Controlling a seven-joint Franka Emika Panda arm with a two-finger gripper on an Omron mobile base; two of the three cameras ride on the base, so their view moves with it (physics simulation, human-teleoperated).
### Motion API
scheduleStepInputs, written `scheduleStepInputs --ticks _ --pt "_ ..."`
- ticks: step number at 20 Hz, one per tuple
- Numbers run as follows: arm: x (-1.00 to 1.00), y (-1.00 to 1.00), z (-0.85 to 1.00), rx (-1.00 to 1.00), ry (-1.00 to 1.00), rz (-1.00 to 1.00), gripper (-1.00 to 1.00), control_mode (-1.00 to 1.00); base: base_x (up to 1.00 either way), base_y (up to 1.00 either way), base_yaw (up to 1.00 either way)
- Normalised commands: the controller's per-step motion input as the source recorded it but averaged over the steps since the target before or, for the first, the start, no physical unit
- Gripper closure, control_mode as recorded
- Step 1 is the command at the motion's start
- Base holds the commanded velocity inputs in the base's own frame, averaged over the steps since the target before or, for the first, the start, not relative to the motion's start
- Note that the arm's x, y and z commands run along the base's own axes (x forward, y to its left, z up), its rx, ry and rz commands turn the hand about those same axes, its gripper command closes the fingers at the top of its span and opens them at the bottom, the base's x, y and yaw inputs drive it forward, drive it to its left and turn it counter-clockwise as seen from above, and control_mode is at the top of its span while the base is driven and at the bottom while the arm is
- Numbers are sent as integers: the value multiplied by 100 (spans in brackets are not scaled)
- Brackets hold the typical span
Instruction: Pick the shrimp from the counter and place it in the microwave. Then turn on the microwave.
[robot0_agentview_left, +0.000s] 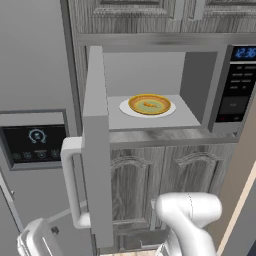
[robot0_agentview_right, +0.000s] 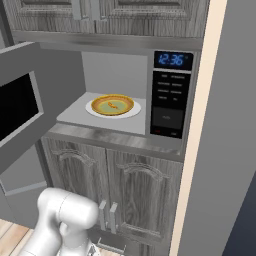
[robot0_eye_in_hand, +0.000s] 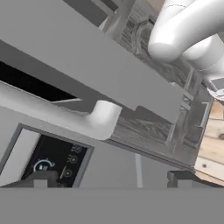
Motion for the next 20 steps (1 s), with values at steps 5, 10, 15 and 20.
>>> scheduleStepInputs --ticks 5,10,15,20 --pt "9 30 -22 3 -1 -16 -100 -100 0 0 0" --pt "20 21 -24 3 0 -17 -100 -100 0 0 0" --pt "15 27 -24 4 0 -14 -100 -100 0 0 0" --pt "4 33 -23 3 0 -11 -100 -100 0 0 0"
